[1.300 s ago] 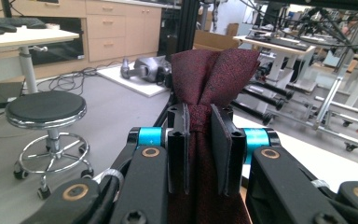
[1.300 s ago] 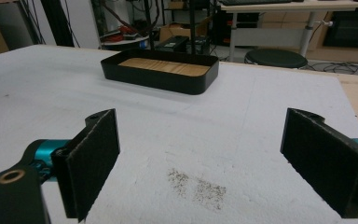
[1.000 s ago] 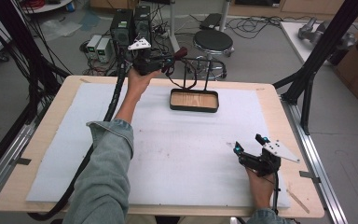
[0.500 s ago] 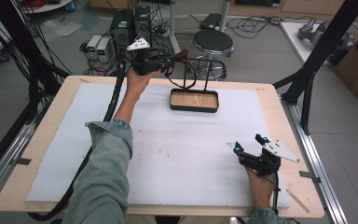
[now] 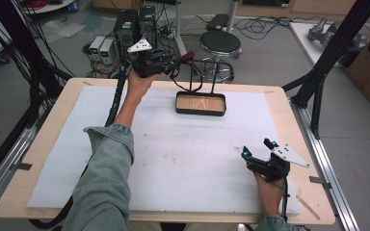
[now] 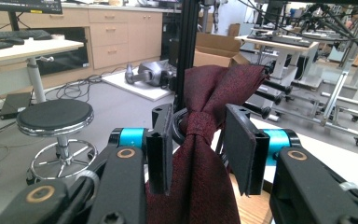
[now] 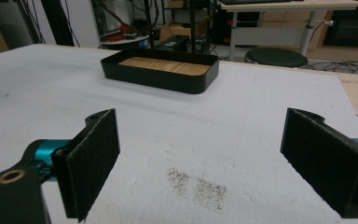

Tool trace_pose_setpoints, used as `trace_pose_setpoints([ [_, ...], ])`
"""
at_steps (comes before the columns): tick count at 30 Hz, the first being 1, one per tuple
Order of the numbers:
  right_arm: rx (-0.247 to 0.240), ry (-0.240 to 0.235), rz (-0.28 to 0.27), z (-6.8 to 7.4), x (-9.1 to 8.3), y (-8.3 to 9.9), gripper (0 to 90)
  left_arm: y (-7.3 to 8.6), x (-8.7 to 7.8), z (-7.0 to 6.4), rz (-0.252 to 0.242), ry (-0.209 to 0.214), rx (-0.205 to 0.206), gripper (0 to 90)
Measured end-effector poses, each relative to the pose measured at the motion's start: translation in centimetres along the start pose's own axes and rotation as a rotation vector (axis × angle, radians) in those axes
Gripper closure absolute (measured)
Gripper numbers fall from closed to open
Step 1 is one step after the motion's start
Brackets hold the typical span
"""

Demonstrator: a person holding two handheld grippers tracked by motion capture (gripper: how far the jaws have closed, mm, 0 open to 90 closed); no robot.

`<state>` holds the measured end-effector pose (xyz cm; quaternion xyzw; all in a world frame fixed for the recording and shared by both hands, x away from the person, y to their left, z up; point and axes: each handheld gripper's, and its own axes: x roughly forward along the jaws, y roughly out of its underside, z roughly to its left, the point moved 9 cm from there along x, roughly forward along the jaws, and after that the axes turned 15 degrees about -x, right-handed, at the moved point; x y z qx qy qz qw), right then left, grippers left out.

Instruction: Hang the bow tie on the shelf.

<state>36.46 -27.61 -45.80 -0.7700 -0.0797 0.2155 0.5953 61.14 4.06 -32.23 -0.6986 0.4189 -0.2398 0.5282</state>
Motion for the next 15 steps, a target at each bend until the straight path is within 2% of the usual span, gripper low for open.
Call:
trace_pose_setpoints([
  [8,-0.001,0.002,0.001,0.0,0.0,0.0,10.7,-0.6,-1.0,-0.5,-0.01,0.005,0.026,58.4],
  [15,-0.001,0.002,0.002,0.0,0.0,0.0,10.8,0.6,-1.3,-0.6,0.024,0.009,0.039,58.4],
])
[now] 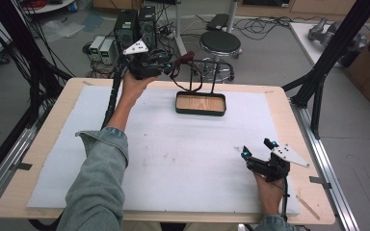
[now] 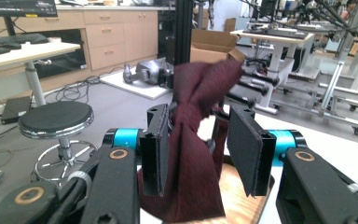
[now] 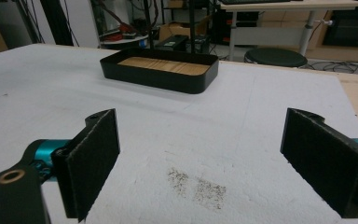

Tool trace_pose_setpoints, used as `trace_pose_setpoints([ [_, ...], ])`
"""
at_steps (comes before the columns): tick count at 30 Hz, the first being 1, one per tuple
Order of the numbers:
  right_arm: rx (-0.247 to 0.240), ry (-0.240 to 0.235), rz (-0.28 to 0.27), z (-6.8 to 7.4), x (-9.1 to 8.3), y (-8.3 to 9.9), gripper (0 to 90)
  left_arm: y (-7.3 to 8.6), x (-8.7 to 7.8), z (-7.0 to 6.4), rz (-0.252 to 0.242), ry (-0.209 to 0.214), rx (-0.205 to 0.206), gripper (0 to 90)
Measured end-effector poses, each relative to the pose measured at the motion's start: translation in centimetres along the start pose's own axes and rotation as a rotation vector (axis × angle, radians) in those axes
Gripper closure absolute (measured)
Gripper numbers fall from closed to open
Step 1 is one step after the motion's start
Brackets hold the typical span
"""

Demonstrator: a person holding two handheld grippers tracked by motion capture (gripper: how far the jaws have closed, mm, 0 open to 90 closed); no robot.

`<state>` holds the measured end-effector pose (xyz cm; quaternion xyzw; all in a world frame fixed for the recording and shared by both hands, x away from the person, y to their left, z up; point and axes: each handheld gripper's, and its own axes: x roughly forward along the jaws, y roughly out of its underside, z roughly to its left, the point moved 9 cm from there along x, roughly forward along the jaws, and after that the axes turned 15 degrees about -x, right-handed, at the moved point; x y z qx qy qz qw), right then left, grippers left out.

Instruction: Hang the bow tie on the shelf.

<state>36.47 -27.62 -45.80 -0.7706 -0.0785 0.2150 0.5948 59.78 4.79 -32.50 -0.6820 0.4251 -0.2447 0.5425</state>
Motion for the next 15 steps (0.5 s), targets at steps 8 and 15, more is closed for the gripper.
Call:
trace_pose_setpoints([
  [8,-0.001,0.0,0.001,0.0,0.0,0.0,10.8,1.2,0.1,1.0,0.035,-0.053,0.008,58.5],
  [15,-0.002,-0.003,0.002,0.0,0.0,0.0,10.8,2.6,0.5,3.1,0.087,-0.161,-0.006,59.2],
])
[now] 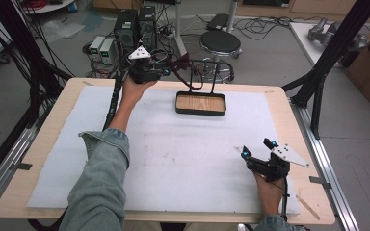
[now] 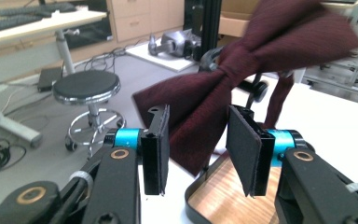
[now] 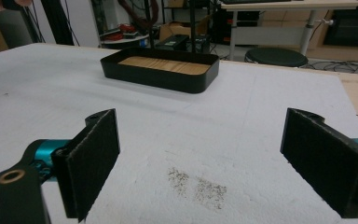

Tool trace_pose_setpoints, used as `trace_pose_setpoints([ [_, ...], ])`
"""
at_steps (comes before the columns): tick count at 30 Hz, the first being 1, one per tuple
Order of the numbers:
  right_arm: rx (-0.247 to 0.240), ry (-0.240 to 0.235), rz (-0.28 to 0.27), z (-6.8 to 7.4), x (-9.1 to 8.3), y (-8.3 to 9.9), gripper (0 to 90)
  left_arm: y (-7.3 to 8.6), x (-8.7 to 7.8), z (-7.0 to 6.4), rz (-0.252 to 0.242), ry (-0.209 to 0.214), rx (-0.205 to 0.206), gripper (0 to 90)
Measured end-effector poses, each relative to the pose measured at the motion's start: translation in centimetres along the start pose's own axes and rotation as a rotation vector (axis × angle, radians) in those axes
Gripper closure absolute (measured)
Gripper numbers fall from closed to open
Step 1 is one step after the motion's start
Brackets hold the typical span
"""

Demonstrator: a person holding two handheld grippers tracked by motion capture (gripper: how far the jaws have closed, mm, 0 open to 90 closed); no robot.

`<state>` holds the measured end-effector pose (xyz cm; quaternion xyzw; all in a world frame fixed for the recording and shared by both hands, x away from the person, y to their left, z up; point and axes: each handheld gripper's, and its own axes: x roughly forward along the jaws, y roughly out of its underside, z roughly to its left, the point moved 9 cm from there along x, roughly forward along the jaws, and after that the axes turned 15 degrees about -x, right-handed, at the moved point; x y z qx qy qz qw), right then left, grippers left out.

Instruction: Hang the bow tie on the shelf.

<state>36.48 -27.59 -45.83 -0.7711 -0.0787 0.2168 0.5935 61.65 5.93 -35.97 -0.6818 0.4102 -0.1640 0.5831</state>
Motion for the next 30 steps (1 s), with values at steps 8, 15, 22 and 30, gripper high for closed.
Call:
trace_pose_setpoints([
  [8,-0.001,0.001,-0.002,0.0,0.0,0.0,10.8,0.6,0.2,0.4,0.012,-0.012,-0.013,58.8],
  [15,-0.002,0.001,-0.003,0.0,0.0,0.0,10.8,0.8,-1.6,0.3,-0.008,0.0,-0.011,58.1],
  [22,-0.001,-0.001,0.002,0.1,0.0,0.0,10.8,0.7,-4.8,-0.8,-0.048,0.007,-0.005,52.2],
  [30,-0.009,0.001,0.001,0.1,0.0,-0.1,10.8,1.1,-9.6,-2.6,-0.094,0.001,0.02,45.6],
])
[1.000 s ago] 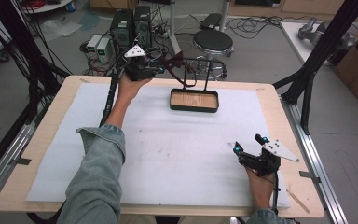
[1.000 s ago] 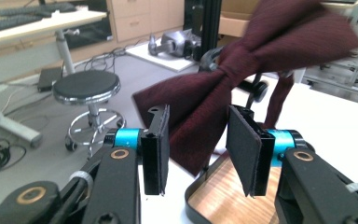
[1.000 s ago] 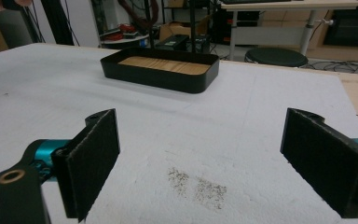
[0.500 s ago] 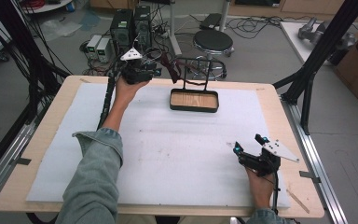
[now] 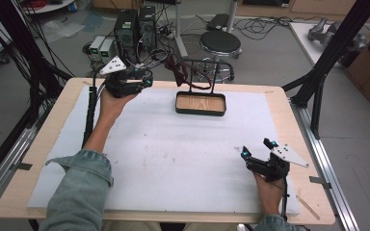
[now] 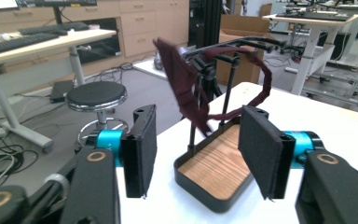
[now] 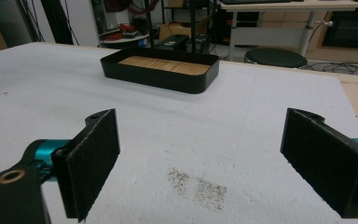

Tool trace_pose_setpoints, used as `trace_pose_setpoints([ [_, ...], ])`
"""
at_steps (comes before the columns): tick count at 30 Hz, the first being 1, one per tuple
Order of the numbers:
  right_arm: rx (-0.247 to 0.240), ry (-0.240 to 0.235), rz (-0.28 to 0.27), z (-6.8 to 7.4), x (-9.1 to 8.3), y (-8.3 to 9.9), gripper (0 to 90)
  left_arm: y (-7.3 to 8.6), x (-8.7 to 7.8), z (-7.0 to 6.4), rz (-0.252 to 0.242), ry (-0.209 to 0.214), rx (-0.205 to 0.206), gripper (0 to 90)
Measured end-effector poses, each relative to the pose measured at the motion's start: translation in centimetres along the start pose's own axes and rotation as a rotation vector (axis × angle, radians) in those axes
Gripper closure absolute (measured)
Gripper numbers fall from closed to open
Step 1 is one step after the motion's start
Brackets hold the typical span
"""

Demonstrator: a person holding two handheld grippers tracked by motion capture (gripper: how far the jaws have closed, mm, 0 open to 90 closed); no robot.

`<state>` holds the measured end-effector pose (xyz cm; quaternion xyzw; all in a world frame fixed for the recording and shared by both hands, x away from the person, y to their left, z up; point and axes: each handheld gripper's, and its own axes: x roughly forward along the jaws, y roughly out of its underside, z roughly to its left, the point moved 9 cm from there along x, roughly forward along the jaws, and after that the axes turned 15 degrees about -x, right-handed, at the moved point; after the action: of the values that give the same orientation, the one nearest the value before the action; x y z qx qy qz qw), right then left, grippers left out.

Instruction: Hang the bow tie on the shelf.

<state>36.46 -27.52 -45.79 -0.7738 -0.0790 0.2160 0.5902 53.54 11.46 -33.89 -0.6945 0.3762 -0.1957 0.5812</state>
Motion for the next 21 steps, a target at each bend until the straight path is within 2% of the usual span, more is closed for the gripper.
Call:
trace_pose_setpoints([
  [9,0.003,0.002,0.001,0.0,0.0,0.0,10.8,0.6,-6.2,-2.0,-0.045,-0.028,0.044,40.6],
  [21,0.007,0.004,0.0,-0.1,0.1,0.0,10.8,2.4,-12.2,-2.9,-0.08,-0.099,0.026,36.7],
])
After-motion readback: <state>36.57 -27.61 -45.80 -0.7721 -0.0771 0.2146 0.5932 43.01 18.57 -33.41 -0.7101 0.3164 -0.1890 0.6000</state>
